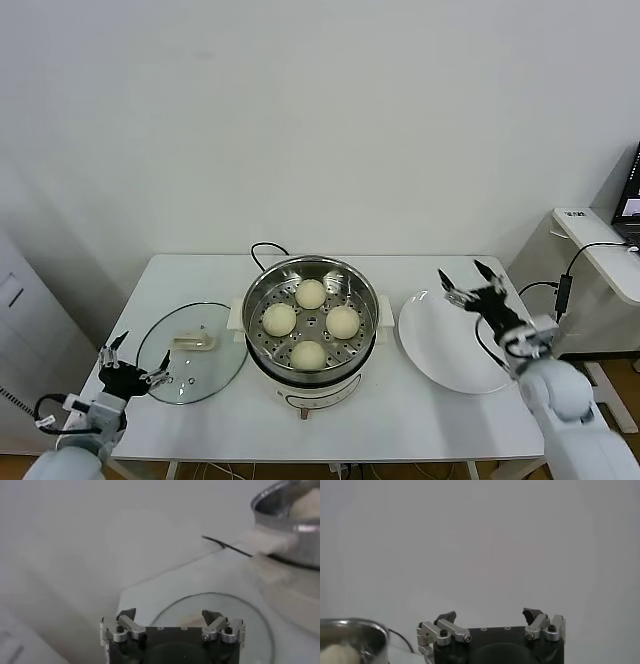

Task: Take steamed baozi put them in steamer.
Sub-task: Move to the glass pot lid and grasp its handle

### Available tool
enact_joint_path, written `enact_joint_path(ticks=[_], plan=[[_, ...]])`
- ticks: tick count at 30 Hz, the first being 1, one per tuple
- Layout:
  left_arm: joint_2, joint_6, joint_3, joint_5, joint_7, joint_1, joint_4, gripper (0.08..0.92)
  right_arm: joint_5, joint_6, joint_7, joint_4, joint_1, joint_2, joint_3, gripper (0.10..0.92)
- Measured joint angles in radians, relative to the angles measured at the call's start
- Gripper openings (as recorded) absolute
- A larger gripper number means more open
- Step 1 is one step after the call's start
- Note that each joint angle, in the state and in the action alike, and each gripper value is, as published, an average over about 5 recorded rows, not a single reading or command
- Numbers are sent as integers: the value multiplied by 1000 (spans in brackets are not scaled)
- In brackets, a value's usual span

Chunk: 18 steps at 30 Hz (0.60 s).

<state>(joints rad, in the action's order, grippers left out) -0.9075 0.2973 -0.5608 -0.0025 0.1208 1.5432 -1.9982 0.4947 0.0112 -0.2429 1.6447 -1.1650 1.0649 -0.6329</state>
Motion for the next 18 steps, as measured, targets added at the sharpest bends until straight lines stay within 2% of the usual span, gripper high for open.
enact_joint_path(ticks=[9, 18], plan=[[-48, -182, 39, 437, 2, -25, 125, 823, -60, -30, -15, 9, -104, 105, -93, 823], [-125, -317, 74, 857, 52, -100, 257, 823, -94, -47, -29, 11, -145, 159, -132, 823]])
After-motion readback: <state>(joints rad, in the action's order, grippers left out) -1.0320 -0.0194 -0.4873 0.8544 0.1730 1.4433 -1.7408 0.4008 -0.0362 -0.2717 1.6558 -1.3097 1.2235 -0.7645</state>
